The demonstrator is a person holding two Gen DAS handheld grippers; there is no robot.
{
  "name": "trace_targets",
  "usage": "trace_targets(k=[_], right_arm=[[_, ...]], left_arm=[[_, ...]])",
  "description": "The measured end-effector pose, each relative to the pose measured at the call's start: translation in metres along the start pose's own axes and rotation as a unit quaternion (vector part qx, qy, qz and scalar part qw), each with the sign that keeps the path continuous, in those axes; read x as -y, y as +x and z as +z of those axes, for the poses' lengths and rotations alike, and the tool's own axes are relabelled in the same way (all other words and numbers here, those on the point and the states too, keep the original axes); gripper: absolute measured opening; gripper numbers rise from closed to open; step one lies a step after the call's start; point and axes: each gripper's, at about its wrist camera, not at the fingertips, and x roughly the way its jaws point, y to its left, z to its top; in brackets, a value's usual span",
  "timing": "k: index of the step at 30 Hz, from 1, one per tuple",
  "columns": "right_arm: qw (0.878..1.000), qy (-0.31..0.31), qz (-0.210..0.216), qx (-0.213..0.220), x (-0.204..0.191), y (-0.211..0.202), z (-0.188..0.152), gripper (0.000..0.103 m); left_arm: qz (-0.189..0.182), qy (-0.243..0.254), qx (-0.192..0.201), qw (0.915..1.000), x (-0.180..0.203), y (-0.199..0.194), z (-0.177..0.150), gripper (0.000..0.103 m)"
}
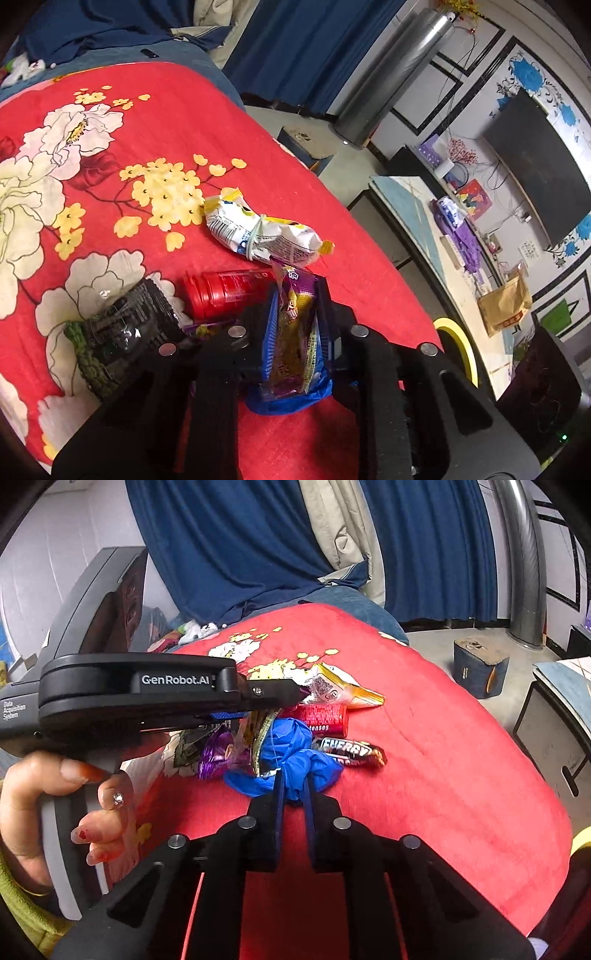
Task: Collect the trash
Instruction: 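Grasp the blue glove with the right gripper while the left grasps a purple snack wrapper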
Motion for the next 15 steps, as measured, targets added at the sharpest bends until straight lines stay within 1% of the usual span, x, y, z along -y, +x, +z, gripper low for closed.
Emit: trace_targets(k=[5, 9, 15], right_arm=[[1.000, 0.012, 0.000, 0.014, 0.000, -0.015, -0.007, 0.008], [0.999, 0.023, 0.001, 0.025, 0.003, -0.034, -0.013, 0.007], [0.998, 0.040, -0.001, 0.040, 0.009, -0.061, -0.021, 0.007]], left_arm=[[-0.026, -0.003, 0.029, 0.9992, 0.003, -0.021, -0.002, 0.013], [-0.040, 0.000, 0.050, 0.9979, 0.008, -0.041, -0.005, 0.013], [-0.040, 0.007, 0.068, 0.9968, 0.015, -0.060, -0.014, 0.013]])
